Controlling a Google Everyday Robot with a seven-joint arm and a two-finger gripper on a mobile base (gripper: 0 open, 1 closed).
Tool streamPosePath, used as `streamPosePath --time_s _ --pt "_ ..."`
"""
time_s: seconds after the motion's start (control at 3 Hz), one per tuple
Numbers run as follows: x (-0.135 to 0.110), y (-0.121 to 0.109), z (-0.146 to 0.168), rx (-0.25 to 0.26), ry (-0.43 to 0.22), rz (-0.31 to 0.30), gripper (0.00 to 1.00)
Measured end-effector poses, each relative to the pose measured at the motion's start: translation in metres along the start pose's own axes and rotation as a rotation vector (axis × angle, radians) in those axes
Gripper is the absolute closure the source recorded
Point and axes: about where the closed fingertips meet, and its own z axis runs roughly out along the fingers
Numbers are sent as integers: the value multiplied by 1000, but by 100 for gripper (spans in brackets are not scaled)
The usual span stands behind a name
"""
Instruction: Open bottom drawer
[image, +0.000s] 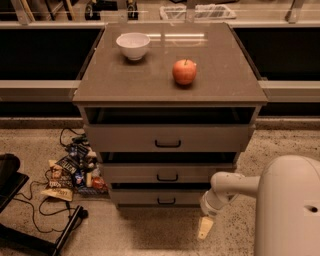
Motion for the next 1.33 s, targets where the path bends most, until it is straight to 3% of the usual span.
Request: streamPosePath --time_s 1.0,1.33 --pt "21 -52 33 169 83 -66 0" --pt "21 -70 45 191 79 -88 0"
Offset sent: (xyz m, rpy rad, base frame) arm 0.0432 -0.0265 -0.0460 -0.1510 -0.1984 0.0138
